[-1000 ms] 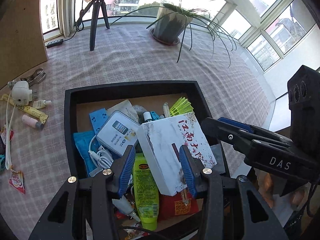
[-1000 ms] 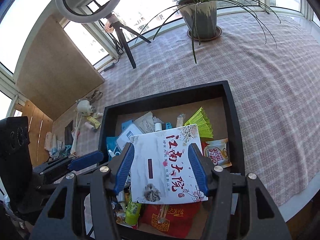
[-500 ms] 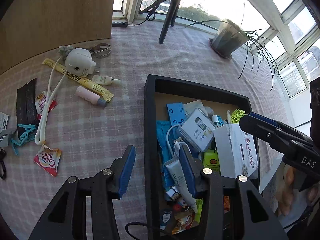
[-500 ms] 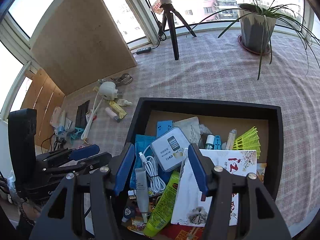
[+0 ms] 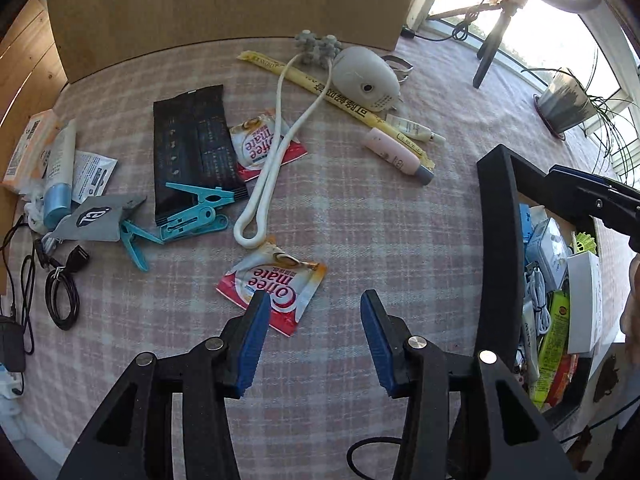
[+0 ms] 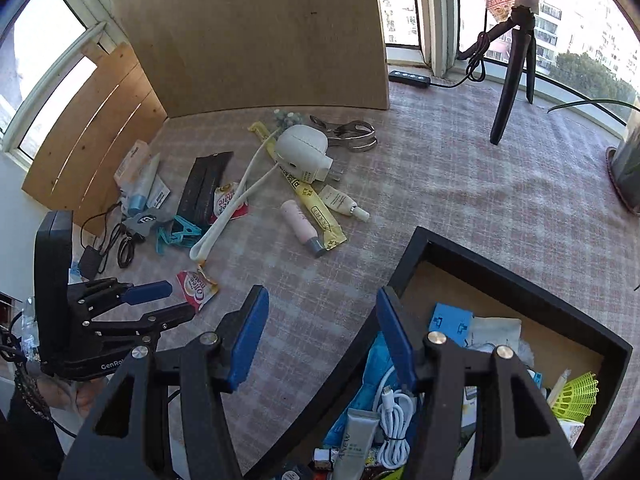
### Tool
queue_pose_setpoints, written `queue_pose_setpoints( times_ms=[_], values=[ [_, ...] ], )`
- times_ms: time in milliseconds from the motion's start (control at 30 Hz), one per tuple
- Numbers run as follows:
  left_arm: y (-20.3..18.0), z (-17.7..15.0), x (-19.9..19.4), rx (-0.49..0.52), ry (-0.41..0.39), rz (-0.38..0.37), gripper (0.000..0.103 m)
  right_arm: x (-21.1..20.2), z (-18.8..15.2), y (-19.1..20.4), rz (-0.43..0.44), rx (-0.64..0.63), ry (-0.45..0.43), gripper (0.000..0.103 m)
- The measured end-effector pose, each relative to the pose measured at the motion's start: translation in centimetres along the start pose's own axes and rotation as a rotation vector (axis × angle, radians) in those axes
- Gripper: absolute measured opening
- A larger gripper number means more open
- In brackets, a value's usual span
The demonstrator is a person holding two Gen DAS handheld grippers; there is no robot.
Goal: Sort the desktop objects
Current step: 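Grasp the pink bottle with grey cap with the right tool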
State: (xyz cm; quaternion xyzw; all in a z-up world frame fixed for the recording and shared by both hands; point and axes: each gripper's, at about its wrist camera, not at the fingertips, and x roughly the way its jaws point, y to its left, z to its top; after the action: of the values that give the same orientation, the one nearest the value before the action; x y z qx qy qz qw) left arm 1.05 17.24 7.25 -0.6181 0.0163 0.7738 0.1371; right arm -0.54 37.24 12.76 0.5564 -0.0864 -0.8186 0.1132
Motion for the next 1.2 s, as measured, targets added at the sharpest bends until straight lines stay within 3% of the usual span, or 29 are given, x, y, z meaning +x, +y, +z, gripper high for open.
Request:
queue_pose_setpoints(
  times_ms=[133,333,667,933,1033,1167,1200],
  values=[
    [2.9,0.4,0.8,-0.045,0.022,-0.002,0.045,3.3,2.2,1.8,0.055,-0.033,0.069,0.053],
    [4.4,0.9,2.3,-0.062,0.055,-0.032,0.045,8.1,4.9,3.4,0.024,-0.070,0.134,0.043],
    [3.7,1.9,4.9,-0.051,0.086,-0.023,0.045,11.7,6.7,3.2,0.006,-0.051,0.182,0.042],
    [1.9,2.6,6.1,0.000,0.076,-0.004,0.054,14.0,6.6,3.1,-0.039,-0.057,0.223,0.042],
    [1.4,2.5,6.2,0.006,0.065,0.004,0.053,14.7,5.8,3.1,-0.060,-0.048,0.245,0.037],
    [0.5,1.7,6.1,0.035,0.032,0.041,0.043,14.5,4.8,3.4,-0.074,-0.052,0.217,0.027],
    [0.3,1.6,6.1,0.036,0.025,0.043,0.036,14.4,4.6,3.4,-0.080,-0.046,0.209,0.022]
  ],
)
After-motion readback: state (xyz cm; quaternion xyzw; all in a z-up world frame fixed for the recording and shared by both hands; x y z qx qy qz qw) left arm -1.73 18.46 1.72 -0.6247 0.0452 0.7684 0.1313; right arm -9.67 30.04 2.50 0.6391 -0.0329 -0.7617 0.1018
